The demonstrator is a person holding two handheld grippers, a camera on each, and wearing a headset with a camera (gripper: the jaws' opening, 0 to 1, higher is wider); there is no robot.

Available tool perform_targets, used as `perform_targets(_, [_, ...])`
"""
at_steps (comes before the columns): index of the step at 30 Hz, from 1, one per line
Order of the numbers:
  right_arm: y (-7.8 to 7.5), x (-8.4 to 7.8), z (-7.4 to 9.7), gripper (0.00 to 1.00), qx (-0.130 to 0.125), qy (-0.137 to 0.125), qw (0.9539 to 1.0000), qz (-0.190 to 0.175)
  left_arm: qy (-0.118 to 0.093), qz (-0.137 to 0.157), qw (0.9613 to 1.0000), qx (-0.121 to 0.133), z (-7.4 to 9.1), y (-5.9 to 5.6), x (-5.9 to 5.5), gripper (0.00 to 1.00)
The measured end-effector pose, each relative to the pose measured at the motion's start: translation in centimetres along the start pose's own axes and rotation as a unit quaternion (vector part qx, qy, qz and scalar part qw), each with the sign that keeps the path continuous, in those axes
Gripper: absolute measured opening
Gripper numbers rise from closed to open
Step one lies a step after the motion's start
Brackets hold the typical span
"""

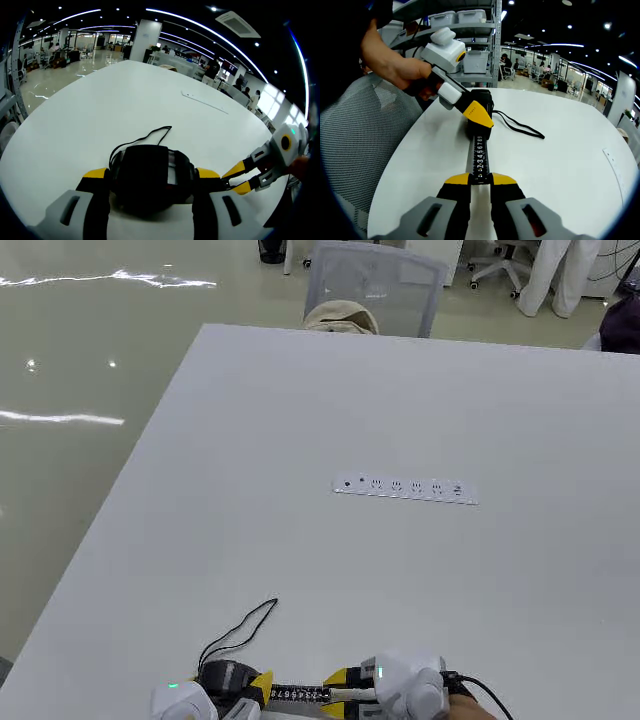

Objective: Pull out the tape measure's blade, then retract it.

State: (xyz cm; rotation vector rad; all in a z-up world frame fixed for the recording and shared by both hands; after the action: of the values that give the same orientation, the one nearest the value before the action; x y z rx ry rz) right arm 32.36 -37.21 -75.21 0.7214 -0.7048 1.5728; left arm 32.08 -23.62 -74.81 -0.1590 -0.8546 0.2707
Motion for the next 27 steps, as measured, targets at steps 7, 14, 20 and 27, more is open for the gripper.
perform_targets(7, [0.1, 0.4, -0.2, 0.13, 0.001, -0.002, 1.0, 0.002, 0.002, -0.002, 1.0, 0.0, 0.0, 0.0, 0.0, 0.64])
perform_targets(14, [0.2, 0.6, -0.4, 0.13, 0.003, -0.002, 1.0, 0.005, 0.002, -0.003, 1.0, -0.001, 0.1, 0.1, 0.0, 0.64])
perform_targets(20, [0.1, 0.8, -0.7, 0.13, 0.004, -0.003, 1.0, 0.005, 0.002, -0.001, 1.0, -0.004, 0.1, 0.1, 0.0, 0.64])
perform_targets(27, [0.2, 0.9, -1.0, 0.13, 0.005, -0.004, 1.0, 0.006, 0.002, -0.001, 1.0, -0.005, 0.1, 0.1, 0.0, 0.64])
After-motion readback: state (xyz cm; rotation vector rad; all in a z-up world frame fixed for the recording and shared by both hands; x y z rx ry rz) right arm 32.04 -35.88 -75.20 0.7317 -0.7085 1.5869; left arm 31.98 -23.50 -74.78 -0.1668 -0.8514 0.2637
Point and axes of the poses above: the centre of the closed fingertips' face, and the gripper's own axes: z roughly backward along the fingers, y roughly to its left, x roughly out of its top, the point moved 1 cm from there along z, roughly backward along the fingers, and after that the axes turned 3 degrees about y, right-handed, at the moved point
